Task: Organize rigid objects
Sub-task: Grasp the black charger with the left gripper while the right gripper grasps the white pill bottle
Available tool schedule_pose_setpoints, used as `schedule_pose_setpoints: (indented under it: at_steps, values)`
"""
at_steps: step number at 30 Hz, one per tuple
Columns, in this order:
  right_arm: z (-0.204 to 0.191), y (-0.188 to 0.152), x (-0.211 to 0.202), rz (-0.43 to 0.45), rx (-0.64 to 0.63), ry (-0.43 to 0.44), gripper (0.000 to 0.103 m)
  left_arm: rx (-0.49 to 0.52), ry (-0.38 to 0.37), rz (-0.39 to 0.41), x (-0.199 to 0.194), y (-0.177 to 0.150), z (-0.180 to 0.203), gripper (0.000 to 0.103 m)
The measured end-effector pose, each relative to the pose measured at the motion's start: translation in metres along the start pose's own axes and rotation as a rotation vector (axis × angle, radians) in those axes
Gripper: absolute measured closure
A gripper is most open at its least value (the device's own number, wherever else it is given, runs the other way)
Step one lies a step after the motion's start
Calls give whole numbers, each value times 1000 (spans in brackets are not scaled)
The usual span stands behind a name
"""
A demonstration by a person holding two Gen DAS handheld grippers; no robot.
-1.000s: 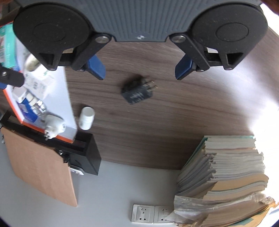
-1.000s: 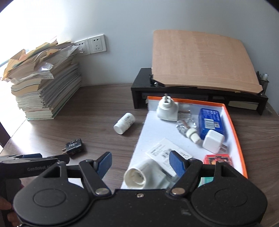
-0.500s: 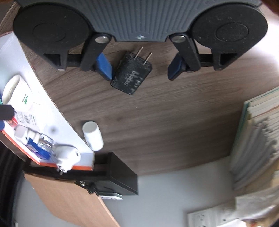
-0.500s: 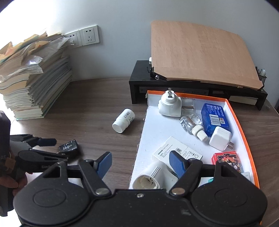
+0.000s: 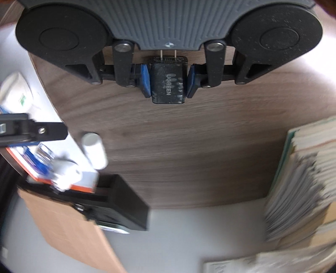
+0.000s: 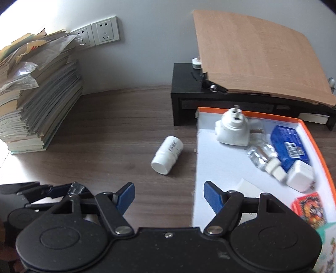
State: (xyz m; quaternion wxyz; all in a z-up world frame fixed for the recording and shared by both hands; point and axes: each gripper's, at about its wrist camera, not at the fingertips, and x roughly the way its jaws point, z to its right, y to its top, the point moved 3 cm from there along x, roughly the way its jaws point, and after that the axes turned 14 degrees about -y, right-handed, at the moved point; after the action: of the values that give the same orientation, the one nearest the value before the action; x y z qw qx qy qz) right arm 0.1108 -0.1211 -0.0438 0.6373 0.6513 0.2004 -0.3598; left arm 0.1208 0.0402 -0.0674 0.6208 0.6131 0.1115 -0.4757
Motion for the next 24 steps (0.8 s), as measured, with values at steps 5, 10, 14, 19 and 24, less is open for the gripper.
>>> schedule_pose_setpoints:
  at_steps: [5, 10, 14, 19, 24]
  values:
    - [-20, 22, 35, -51, 43, 23, 17, -105, 70, 6, -8, 12, -14, 67]
    - [-35, 37, 72, -98, 51, -17, 17, -157, 122, 21, -16, 21, -26, 67]
    - [-40, 43, 91, -116, 34, -39, 18, -177, 145, 29, -21, 25, -34, 67]
    - [-44, 45, 93, -87, -22, -61, 60, -205, 156, 33, -25, 28, -39, 67]
    - [-41, 41, 84, -77, -50, -28, 63, -213, 161, 33, -24, 31, -32, 67]
